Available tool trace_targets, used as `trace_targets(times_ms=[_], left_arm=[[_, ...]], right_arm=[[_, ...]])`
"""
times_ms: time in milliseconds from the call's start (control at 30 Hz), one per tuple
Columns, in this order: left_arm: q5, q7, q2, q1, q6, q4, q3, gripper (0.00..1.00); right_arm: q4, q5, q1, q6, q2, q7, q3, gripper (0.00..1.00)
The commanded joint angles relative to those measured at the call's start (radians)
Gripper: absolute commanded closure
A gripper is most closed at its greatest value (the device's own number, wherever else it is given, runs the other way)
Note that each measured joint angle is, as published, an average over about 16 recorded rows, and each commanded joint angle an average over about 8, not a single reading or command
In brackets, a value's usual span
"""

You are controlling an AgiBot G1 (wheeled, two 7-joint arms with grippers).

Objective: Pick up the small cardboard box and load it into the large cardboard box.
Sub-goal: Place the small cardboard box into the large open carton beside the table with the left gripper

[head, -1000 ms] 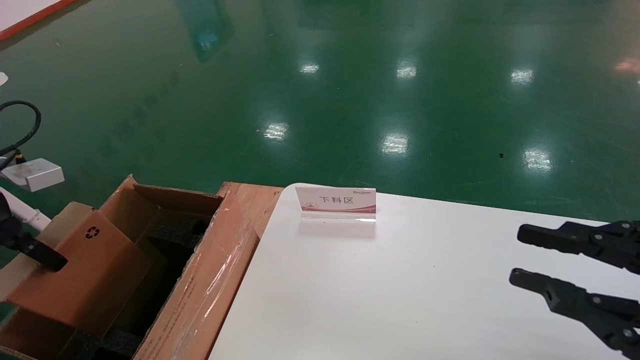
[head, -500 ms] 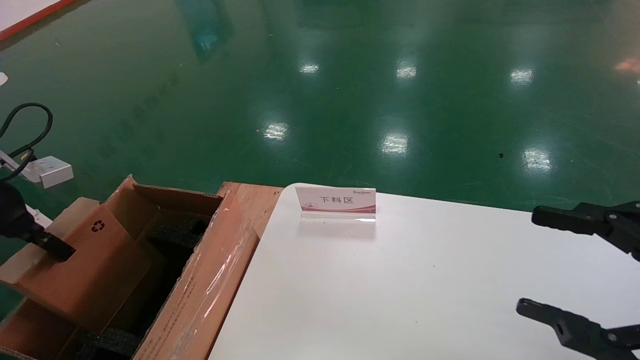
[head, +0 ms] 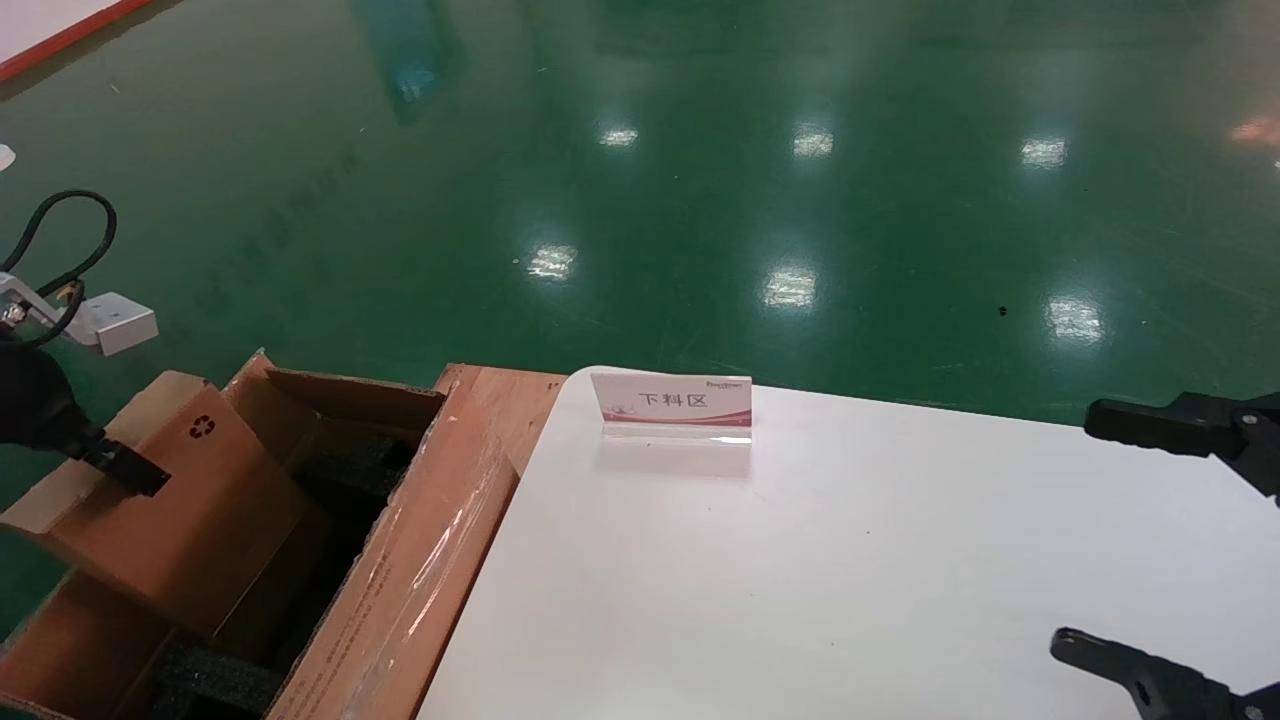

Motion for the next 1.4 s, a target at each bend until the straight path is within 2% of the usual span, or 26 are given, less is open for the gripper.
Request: trace_targets(times_ms=[33, 1400], left_arm=[[-0.003, 0.005, 0.007, 0.007, -0.003, 0.014, -0.002, 1.0], [-0.013, -0.088, 0.122, 0.26, -0.066, 0.165, 0.0, 1.0]], right_arm=[[0.0, 0.0, 0.0, 0.0, 0.0, 0.0, 0.0, 0.0], [0.0, 0.002, 0.001, 0.001, 0.001, -0.001, -0.002, 0.0]])
